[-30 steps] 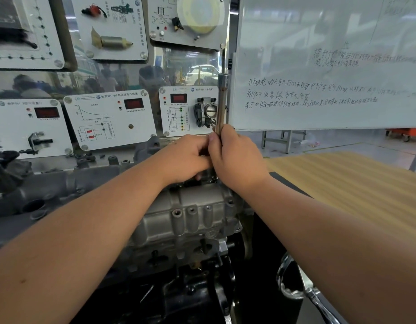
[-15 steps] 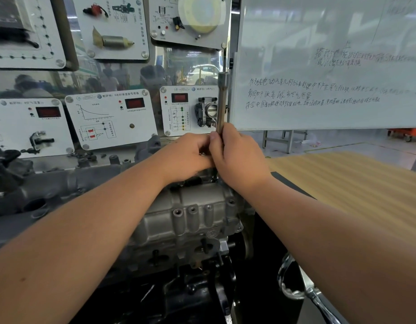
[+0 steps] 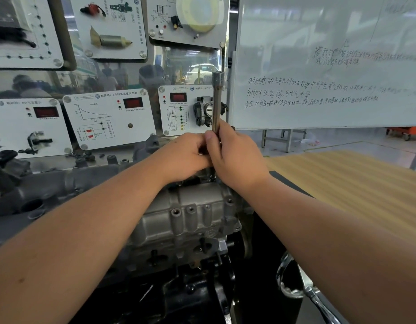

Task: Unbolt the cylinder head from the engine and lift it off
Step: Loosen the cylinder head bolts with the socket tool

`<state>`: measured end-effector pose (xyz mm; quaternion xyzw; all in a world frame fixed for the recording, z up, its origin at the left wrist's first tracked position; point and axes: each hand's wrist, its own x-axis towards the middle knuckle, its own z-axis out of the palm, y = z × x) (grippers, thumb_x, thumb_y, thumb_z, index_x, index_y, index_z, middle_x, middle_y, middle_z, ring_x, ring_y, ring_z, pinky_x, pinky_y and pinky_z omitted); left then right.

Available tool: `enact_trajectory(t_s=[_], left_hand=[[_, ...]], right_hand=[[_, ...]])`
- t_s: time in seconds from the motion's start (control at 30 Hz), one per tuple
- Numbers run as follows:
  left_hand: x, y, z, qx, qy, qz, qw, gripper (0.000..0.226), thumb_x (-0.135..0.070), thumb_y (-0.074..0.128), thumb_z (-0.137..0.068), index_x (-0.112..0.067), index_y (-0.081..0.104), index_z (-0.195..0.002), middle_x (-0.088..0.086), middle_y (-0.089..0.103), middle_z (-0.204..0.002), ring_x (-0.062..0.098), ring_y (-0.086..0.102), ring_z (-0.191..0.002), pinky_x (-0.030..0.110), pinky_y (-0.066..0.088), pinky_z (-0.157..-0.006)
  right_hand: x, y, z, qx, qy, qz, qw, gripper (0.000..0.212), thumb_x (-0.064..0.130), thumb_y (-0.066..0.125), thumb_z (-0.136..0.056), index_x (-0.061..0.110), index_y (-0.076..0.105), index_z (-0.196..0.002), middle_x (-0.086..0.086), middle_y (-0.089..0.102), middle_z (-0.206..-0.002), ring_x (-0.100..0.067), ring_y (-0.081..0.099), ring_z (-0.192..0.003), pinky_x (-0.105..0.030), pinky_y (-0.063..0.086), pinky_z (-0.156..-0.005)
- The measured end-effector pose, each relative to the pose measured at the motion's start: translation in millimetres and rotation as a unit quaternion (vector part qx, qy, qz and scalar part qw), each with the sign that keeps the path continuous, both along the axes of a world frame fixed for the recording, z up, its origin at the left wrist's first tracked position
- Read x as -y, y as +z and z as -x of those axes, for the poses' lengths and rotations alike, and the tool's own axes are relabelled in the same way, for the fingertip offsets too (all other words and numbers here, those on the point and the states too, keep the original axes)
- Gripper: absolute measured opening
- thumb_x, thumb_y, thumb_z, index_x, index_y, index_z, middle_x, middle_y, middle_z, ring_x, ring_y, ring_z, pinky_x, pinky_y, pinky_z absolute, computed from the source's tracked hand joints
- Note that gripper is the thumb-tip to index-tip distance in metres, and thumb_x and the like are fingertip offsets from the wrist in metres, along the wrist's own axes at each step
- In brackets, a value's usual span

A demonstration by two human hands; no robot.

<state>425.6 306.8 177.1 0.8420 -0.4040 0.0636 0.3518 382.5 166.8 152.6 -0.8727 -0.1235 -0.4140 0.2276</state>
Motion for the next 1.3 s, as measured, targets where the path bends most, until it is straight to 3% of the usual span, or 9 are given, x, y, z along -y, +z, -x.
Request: enact_trajectory(t_s=[0.07,0.13,0.23,0.47,0.6,0.8,0.93,1.07,1.3], left_hand=[[0.9,0.2,-0.8,0.027,0.018,-0.007,0.999,0.052,-0.008,0.063,-0.089,-0.057,0.065,-0.070,-0.017,0.070,-0.069,0.009,0.065,-0.063,0.022,0.049,-0.055],[1.5,-1.6,-4.1,0.026,0.026,-0.008,0.999,0.038,-0.009,0.064,-0.086,-0.044,0.066,-0.071,-0.008,0.071,-0.073,0.015,0.065,-0.063,0.032,0.051,-0.059],[0.5,-3.2,-6.4,0.011,0.018,0.004,1.000,0.036,-0.003,0.061,-0.088,-0.034,0.061,-0.070,-0.018,0.065,-0.056,-0.001,0.055,-0.045,0.014,0.041,-0.044],[0.5,-2.2,-3.4,0.014,0.004,-0.003,1.000,0.034,-0.004,0.063,-0.091,-0.035,0.059,-0.077,-0.021,0.066,-0.061,-0.002,0.060,-0.051,0.012,0.044,-0.051],[1.6,-1.9,-5.7,0.024,0.029,-0.017,0.999,0.027,-0.010,0.066,-0.087,-0.035,0.061,-0.078,0.001,0.072,-0.078,0.020,0.066,-0.068,0.041,0.053,-0.065],[0.7,-3.5,-2.9,-0.013,0.007,-0.010,1.000,0.030,-0.007,0.057,-0.095,-0.030,0.059,-0.076,-0.016,0.064,-0.054,-0.002,0.054,-0.042,0.011,0.039,-0.044],[-0.2,-2.1,-1.3,-0.005,-0.002,-0.010,1.000,0.038,-0.006,0.057,-0.095,-0.036,0.065,-0.072,-0.014,0.063,-0.051,0.000,0.053,-0.041,0.012,0.039,-0.043],[1.1,0.5,-2.5,0.027,0.017,-0.015,0.999,0.051,-0.006,0.062,-0.086,-0.054,0.063,-0.069,0.001,0.069,-0.069,0.023,0.060,-0.058,0.038,0.050,-0.057],[1.0,-3.9,-3.5,-0.002,-0.006,-0.010,1.000,0.033,-0.005,0.058,-0.095,-0.032,0.058,-0.076,-0.019,0.064,-0.055,-0.003,0.056,-0.045,0.011,0.042,-0.046]], right_hand=[[-1.2,0.1,2.9,0.014,0.012,0.002,1.000,0.029,0.043,0.046,-0.105,0.014,0.049,-0.107,0.004,0.051,-0.073,-0.026,0.053,-0.067,-0.036,0.035,-0.056],[-0.9,-1.3,2.7,0.021,0.012,0.003,1.000,0.028,0.040,0.048,-0.104,0.014,0.047,-0.096,0.004,0.048,-0.070,-0.026,0.050,-0.064,-0.035,0.033,-0.055],[-0.1,-2.7,0.1,0.004,-0.009,0.000,1.000,0.026,0.032,0.046,-0.106,0.016,0.040,-0.087,0.005,0.040,-0.067,-0.027,0.045,-0.064,-0.035,0.029,-0.057],[0.8,-1.3,-0.3,-0.004,-0.012,-0.011,1.000,0.019,0.032,0.044,-0.106,0.018,0.042,-0.093,0.005,0.044,-0.069,-0.028,0.048,-0.067,-0.035,0.028,-0.059],[-2.0,-0.4,4.1,0.011,0.017,-0.003,1.000,0.026,0.043,0.049,-0.104,0.017,0.047,-0.100,0.005,0.050,-0.075,-0.024,0.052,-0.068,-0.035,0.035,-0.058],[0.5,-2.3,-0.7,-0.012,-0.008,-0.023,1.000,0.026,0.031,0.042,-0.107,0.018,0.039,-0.085,0.011,0.037,-0.066,-0.028,0.044,-0.066,-0.036,0.029,-0.060],[1.0,-1.6,-0.4,-0.004,0.006,-0.014,1.000,0.017,0.032,0.041,-0.107,0.022,0.038,-0.094,0.013,0.038,-0.068,-0.024,0.045,-0.068,-0.035,0.028,-0.059],[-1.2,-1.6,2.7,0.022,0.021,0.000,1.000,0.021,0.040,0.048,-0.105,0.019,0.045,-0.102,0.013,0.041,-0.070,-0.020,0.046,-0.065,-0.033,0.029,-0.055],[2.3,-3.5,-3.9,-0.006,-0.019,-0.023,1.000,0.023,0.027,0.043,-0.107,0.015,0.037,-0.088,0.010,0.033,-0.065,-0.028,0.039,-0.065,-0.036,0.023,-0.060]])
